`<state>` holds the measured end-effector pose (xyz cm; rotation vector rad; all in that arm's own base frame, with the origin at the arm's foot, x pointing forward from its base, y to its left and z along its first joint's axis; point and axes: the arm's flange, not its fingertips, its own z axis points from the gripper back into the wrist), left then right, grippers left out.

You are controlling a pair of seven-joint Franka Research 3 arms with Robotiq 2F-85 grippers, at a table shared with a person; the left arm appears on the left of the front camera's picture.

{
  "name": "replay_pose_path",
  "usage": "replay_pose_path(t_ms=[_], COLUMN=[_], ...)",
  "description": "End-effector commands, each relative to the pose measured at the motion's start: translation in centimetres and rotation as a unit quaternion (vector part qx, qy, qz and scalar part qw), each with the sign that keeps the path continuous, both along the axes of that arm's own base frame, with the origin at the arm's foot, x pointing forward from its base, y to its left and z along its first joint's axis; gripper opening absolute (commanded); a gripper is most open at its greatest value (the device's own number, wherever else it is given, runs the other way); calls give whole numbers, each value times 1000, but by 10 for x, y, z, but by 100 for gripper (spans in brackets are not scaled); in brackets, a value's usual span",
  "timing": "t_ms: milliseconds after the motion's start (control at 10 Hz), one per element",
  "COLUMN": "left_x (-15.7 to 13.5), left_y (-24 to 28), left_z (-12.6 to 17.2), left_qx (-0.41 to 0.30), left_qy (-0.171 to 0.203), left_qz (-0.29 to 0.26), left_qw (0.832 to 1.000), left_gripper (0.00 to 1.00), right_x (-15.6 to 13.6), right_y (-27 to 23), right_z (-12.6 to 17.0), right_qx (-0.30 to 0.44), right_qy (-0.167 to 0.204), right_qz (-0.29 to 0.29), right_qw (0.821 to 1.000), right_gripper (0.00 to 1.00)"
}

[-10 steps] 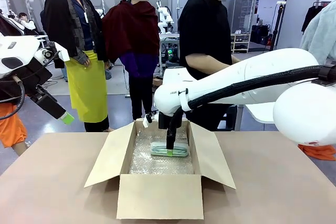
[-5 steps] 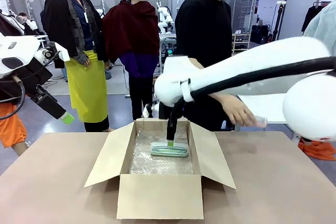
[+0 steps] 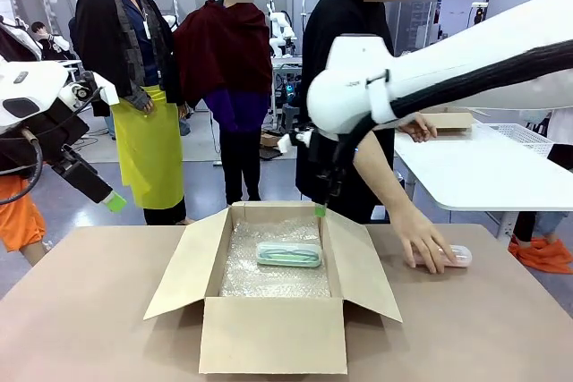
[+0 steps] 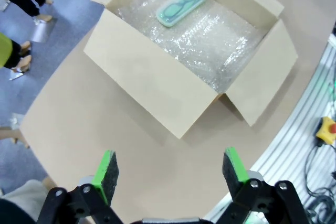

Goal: Pack the glasses set securely to prepare it for shipping.
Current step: Put the Glasses case from the right side of the table into the Package Box.

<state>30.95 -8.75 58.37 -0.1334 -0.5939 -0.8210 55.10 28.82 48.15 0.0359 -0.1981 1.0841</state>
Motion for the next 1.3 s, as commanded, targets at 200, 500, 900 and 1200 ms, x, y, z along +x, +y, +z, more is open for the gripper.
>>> replay_pose_path(t_ms=[200,500,900,1200], left_x=[-1,-1,-1,-1], left_y=[1,1,1,1], left_z=[1,1,1,1], left_qx=[-1,-1,-1,-1], left_qy=[-2,-2,-2,-2], left_qz=[-2,-2,-2,-2], left_qw=[1000,1000,1000,1000], left_gripper=[100,100,100,100], right_x=[-95,-126,-137,-136], right_y=[-123,-206,-253,-268], right_z=[-21,-20,-22,-22], right_qx=[58,75,44,67], right_qy=[-10,-6,-28,0], right_qz=[-200,-334,-383,-387], right_qw=[978,940,922,920], right_gripper=[100,100,100,100])
